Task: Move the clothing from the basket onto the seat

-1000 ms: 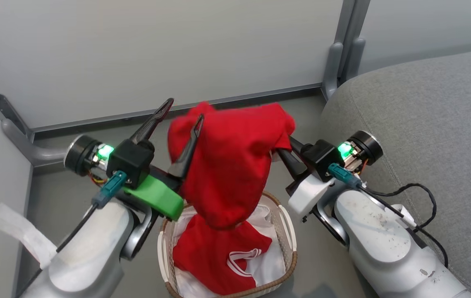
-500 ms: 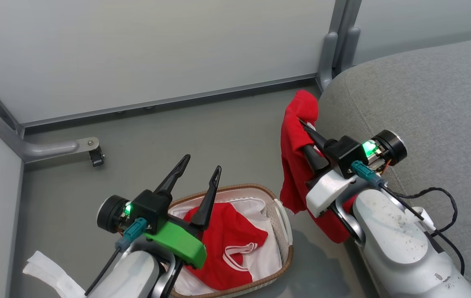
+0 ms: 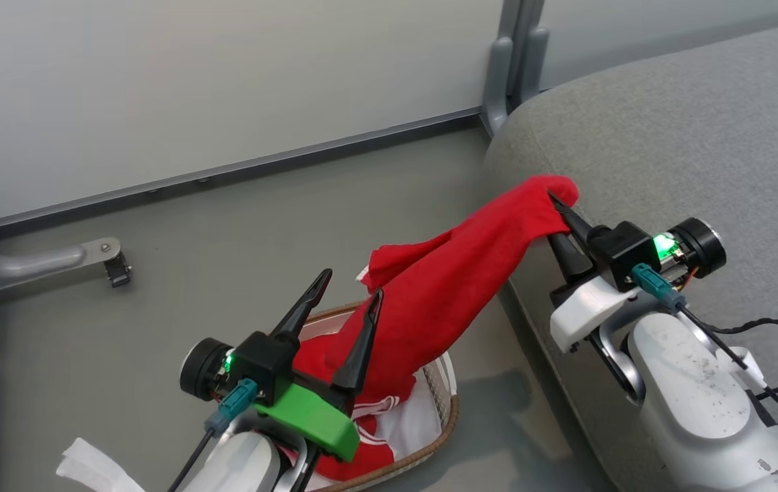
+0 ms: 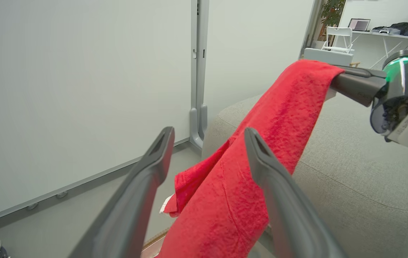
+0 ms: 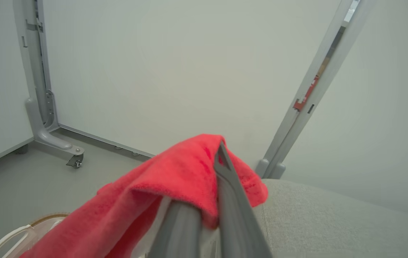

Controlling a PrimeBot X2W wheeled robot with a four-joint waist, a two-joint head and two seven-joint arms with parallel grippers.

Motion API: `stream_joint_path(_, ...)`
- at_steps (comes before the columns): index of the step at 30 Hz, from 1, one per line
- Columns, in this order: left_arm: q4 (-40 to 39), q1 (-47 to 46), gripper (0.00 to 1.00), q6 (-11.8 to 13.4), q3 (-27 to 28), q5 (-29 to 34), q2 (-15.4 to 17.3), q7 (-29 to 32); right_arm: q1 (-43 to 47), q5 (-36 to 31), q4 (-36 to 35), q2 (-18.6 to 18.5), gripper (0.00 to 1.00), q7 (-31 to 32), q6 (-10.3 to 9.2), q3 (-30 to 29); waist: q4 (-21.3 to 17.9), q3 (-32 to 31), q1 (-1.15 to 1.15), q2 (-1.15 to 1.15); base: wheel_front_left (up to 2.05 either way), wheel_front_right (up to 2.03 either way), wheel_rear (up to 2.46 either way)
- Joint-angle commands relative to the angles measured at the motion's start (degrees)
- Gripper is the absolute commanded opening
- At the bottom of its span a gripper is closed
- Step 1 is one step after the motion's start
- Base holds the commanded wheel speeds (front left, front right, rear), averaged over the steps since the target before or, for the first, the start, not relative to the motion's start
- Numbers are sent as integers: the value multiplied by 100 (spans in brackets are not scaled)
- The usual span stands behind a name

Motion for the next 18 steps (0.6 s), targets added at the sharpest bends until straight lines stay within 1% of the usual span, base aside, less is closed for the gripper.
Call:
stream_joint_path(1,-28,113,100,6,75,55,-22,-4,78,-34,-54,-53,0,-2,-8,-52,-341,101,0,0,0,0,0)
stream_joint_path(5,-58,167,100,-65,124,175,-127,-4,165,-56,-185,-148,0,-2,-8,-269,-762,251,0,0,0,0,0)
stream_joint_path(11,-48,52,100,-160,174,344,-146,-4,213,-92,-371,-168,0,-2,-8,-571,-1428,612,0,0,0,0,0)
stream_joint_path(15,-18,-73,100,-240,146,472,-129,-5,232,-116,-427,-135,0,-2,-8,-708,-1759,860,0,0,0,0,0)
stream_joint_path(18,9,-149,100,-288,82,553,-111,-4,200,-126,-411,-111,0,-2,-8,-790,-1892,1033,0,0,0,0,0)
